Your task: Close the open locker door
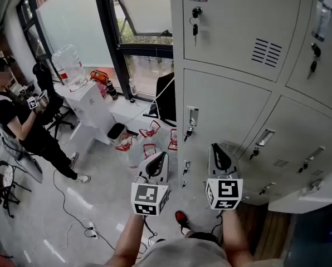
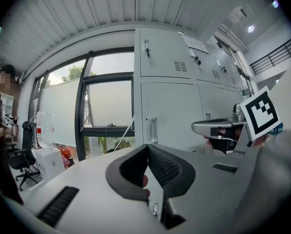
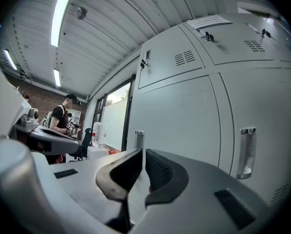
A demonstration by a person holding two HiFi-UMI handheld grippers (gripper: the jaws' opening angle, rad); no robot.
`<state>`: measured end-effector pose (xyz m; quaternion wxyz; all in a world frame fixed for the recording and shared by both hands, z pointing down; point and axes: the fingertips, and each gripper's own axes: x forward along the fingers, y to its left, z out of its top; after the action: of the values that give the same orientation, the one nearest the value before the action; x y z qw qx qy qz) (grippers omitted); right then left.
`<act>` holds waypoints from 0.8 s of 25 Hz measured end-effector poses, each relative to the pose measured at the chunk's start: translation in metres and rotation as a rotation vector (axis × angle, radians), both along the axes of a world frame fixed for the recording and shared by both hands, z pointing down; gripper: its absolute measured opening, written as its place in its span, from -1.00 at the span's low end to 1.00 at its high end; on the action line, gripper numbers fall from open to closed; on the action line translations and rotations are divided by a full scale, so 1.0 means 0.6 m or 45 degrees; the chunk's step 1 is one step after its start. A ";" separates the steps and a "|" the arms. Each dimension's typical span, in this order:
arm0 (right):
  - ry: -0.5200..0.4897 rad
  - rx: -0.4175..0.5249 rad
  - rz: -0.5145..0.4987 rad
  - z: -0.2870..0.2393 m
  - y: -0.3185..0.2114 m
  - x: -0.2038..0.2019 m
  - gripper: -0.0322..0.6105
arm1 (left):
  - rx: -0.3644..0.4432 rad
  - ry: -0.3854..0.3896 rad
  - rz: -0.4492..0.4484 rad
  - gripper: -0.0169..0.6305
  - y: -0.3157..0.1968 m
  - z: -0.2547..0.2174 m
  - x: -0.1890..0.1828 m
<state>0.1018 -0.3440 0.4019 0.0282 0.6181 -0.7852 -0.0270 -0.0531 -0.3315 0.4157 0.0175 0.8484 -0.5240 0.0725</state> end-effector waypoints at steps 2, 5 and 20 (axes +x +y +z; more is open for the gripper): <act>0.002 -0.006 0.003 0.005 0.024 0.004 -0.80 | 0.007 0.000 0.009 -0.88 0.020 -0.003 0.006; -0.001 -0.015 0.016 0.012 0.063 0.014 -0.80 | 0.012 0.000 0.028 -0.88 0.050 -0.004 0.016; -0.008 -0.041 0.119 0.039 0.252 0.049 -0.82 | 0.031 -0.014 0.140 -0.88 0.207 -0.006 0.055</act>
<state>0.1310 -0.1928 0.4256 0.0368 0.6535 -0.7560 -0.0110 -0.0203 -0.2074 0.4124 0.0004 0.8757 -0.4774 0.0716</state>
